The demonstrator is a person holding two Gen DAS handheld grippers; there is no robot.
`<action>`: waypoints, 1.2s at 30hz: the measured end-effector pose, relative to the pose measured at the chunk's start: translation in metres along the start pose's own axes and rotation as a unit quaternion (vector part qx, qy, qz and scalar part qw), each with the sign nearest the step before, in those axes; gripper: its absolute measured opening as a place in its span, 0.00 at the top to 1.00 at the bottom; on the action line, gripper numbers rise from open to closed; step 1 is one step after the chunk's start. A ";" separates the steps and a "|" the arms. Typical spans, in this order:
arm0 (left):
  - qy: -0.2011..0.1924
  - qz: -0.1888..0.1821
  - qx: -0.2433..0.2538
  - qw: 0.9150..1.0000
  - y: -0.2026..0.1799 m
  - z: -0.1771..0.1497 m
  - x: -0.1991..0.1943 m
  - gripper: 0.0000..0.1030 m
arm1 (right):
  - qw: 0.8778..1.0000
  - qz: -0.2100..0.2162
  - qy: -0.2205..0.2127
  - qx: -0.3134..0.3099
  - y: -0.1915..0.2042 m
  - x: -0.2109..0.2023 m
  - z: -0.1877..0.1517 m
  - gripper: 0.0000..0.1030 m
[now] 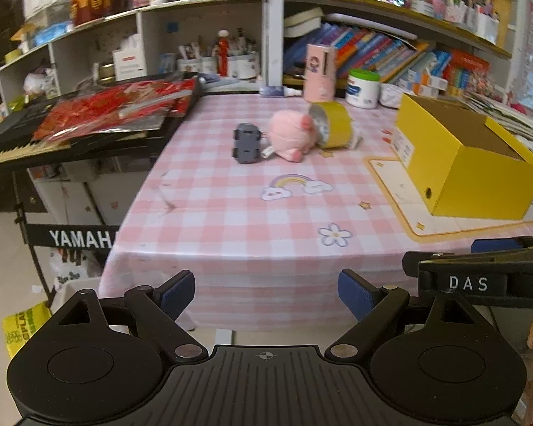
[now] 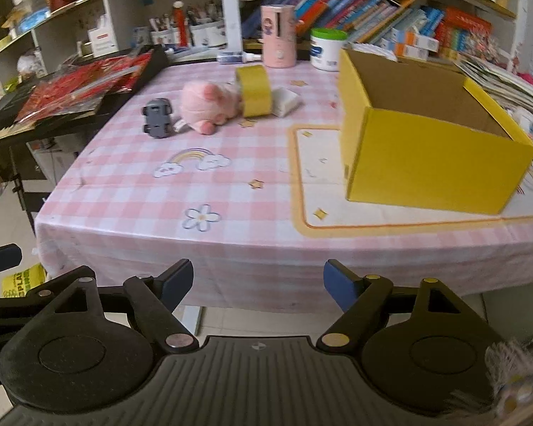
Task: Organize objects
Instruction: 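Withdraw both tools from the box toward the grey car and yellow tape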
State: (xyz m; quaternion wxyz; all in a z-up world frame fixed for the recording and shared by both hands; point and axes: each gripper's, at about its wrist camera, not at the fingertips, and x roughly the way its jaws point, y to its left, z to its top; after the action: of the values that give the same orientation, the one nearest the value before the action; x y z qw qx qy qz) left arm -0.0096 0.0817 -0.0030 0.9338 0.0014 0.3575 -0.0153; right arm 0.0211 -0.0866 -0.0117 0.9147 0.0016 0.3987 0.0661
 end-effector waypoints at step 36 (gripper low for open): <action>0.023 0.033 -0.048 0.998 0.020 0.066 0.096 0.13 | 0.999 0.017 0.016 -0.037 0.004 0.101 0.096 0.22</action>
State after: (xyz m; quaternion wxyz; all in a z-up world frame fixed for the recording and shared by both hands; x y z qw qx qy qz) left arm 0.1066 0.0977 -0.0176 0.9244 -0.0312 0.3789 0.0322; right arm 0.1586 -0.0656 -0.0193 0.9064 -0.0261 0.4104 0.0967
